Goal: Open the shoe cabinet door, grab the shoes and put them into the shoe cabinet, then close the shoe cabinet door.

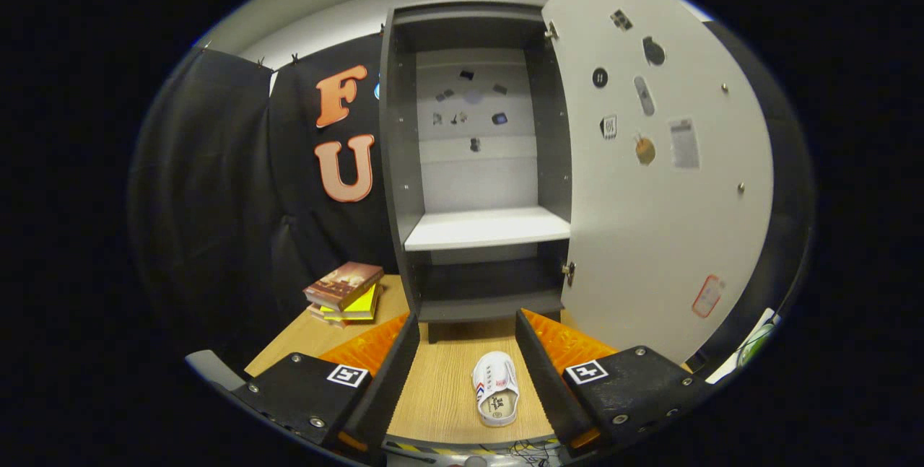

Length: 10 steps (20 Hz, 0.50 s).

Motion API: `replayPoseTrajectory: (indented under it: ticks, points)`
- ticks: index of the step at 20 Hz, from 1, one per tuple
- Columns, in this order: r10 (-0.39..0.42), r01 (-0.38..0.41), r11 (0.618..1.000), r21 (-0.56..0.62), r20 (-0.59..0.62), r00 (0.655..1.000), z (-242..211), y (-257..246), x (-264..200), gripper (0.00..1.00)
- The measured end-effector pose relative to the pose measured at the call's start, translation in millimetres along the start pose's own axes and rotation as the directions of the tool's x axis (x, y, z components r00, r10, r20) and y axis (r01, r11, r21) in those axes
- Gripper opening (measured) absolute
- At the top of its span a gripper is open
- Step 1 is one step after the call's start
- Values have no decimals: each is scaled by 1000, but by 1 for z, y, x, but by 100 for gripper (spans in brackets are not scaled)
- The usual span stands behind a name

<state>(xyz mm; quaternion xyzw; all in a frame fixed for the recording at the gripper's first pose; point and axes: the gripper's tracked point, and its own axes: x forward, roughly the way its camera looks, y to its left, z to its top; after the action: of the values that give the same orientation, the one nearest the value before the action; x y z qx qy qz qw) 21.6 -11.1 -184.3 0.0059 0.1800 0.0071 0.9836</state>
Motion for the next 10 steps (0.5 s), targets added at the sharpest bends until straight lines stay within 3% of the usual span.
replayPoseTrajectory:
  ticks: [10]
  points:
    - [49,-38,998,39,-312,949,-145,-12,93,85]
